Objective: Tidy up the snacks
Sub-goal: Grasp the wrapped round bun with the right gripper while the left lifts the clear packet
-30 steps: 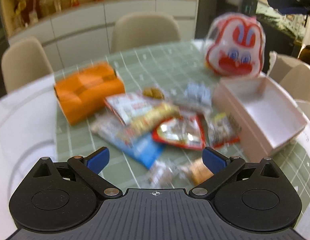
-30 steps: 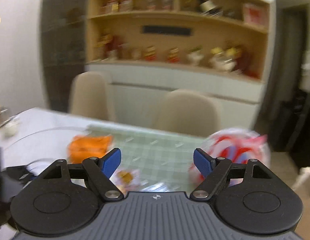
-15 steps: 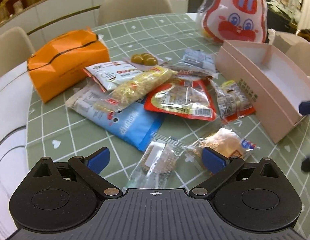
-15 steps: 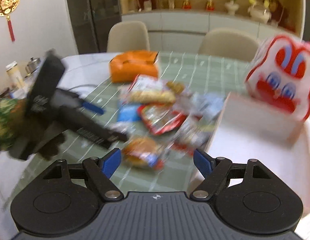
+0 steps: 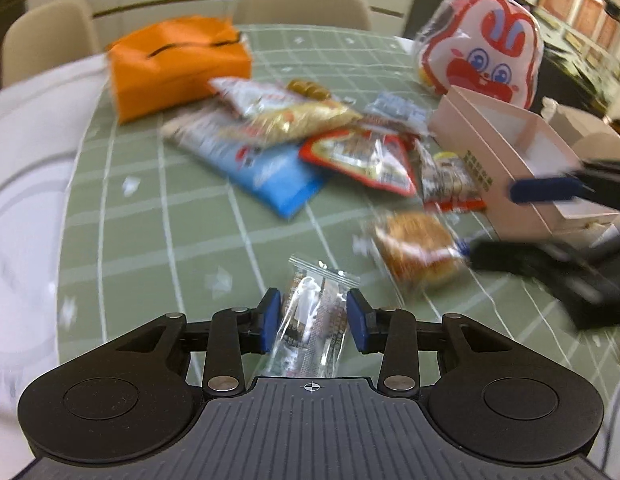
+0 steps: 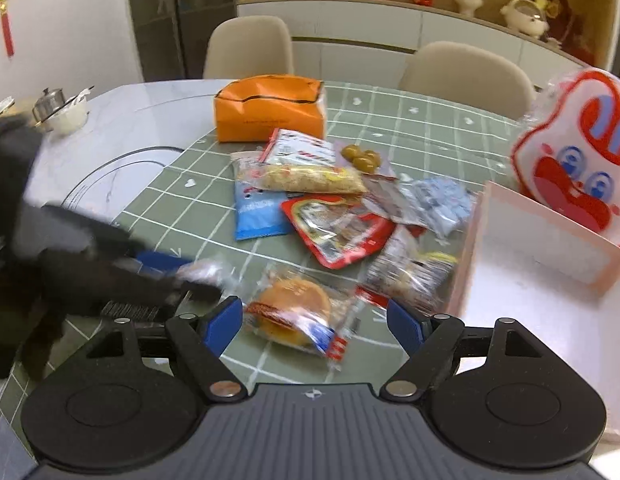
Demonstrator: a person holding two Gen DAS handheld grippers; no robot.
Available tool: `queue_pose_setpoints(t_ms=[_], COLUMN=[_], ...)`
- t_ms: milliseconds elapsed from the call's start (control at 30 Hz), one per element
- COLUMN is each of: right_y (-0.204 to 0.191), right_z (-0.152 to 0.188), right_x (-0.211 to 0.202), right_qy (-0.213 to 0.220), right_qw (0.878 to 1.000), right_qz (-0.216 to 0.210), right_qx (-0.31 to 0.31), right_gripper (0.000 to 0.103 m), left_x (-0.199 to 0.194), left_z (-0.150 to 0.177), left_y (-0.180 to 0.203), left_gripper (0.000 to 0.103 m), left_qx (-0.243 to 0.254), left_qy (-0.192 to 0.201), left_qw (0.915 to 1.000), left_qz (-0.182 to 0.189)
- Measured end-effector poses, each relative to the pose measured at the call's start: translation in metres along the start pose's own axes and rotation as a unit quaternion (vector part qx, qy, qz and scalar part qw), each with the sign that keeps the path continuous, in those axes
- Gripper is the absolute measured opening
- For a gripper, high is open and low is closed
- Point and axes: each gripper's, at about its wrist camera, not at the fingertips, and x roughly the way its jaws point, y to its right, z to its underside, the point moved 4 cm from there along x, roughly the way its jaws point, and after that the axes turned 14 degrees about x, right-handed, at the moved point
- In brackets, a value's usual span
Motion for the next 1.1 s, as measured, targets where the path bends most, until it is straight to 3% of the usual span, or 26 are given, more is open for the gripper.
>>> queue_pose_setpoints(t_ms=[200, 333, 433, 600, 700, 833, 1100], right_y=[-0.021, -0.022, -0.022, -0.021, -0.017, -0.013, -0.011], right_z=[-0.008, -0.005, 0.006, 0.035, 0.057, 0.076, 0.07], right_x=[0.046, 0.07, 0.065, 0.032, 0.008, -0.017, 0.01], right_qy=[-0.033, -0.06, -0.064, -0.079, -0.066, -0.017, -0.01], right_qw=[0.999, 0.998, 0.997, 0.997, 0.998, 1.0, 0.998], right_qz=[0.0, 0.025, 0.037, 0.005, -0.014, -0.003, 0.035], right_qx=[-0.009, -0.003, -0.014, -0.017, -0.017, -0.011, 0.059], right_gripper=[0.08, 0.08, 0.077, 0.077, 0.077, 0.08, 0.087], left_x=[-0.021, -0.027, -0.031, -0.039, -0.045, -0.052, -0.055], left_z=[0.027, 0.034, 0.039, 0.053, 0.062, 0.073, 0.077], left_y=[0.021, 0.025, 0.028, 0.038, 0.045, 0.052, 0.061], left_gripper=[0.044, 0.045, 0.045, 0.045, 0.045, 0.045, 0.045], left_qx=[-0.005, -0.016, -0.019, -0.012, 0.001, 0.009, 0.012], left_qy=[-0.002, -0.004, -0.008, 0.002, 0.011, 0.025, 0.012], left_qw=[0.9999, 0.9996, 0.9996, 0.9999, 0.9999, 0.9996, 0.9997], left_qz=[-0.016, -0.023, -0.02, -0.009, -0.004, -0.008, -0.019])
